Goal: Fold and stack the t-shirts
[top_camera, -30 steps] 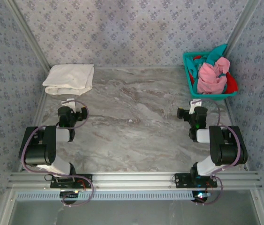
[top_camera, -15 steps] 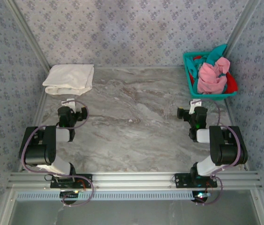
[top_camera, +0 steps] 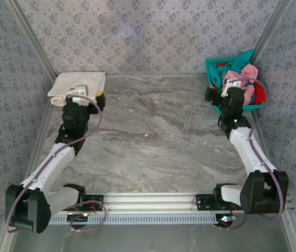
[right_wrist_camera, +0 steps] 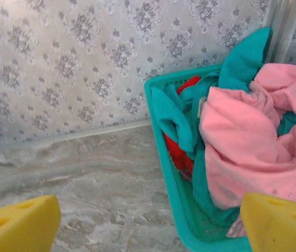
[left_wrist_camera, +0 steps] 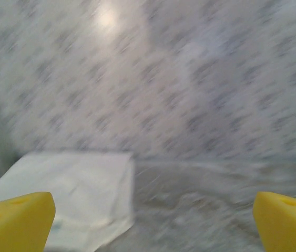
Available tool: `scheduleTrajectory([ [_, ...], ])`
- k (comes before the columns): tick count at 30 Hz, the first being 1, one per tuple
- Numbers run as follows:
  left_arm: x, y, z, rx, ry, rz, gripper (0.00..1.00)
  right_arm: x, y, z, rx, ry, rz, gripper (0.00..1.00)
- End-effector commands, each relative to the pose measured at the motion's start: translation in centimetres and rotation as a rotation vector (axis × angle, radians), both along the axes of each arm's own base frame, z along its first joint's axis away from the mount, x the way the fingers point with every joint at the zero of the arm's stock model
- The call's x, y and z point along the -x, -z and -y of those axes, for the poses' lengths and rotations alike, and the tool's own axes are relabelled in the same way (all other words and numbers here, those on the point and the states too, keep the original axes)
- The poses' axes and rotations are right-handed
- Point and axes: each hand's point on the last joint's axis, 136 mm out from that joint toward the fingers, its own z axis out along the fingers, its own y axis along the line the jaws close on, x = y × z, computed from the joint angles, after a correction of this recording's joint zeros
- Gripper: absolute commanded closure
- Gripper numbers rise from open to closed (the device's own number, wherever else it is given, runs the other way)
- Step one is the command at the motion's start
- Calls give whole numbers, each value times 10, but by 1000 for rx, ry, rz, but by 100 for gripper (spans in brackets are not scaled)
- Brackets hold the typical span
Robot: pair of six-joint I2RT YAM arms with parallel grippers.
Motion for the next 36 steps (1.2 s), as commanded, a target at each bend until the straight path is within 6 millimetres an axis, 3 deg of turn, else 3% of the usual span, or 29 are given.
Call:
scheduleTrajectory([
  [1, -8, 7, 58, -84, 177, -134, 3, 0, 36, 17, -83, 80, -233, 10],
  [4, -21, 13, 122, -129, 347, -222, 4, -18, 18, 42, -137, 128, -270, 10],
  [7, -30, 32, 175, -144, 473, -275, 4, -33, 22, 70, -201, 168, -316, 7],
  [11, -34, 57, 229, -120, 603, -342, 6, -57, 44, 100, -226, 196, -404, 12],
  [16, -27, 95, 278, -100, 722, -399, 6, -82, 93, 131, -207, 231, -573, 12],
  [19, -27, 116, 293, -77, 758, -451, 6, -93, 119, 140, -210, 228, -635, 12],
  [23, -27, 136, 297, -62, 762, -460, 5, -107, 147, 145, -205, 217, -673, 15],
  [27, -27, 146, 294, -67, 743, -482, 5, -118, 162, 138, -237, 168, -696, 38],
  [29, -26, 142, 292, -53, 740, -473, 5, -121, 159, 135, -245, 160, -685, 60],
  [31, -24, 135, 290, -37, 735, -456, 5, -122, 146, 132, -242, 155, -658, 76],
  [36, -15, 106, 284, 1, 743, -405, 5, -114, 93, 127, -187, 188, -564, 91],
])
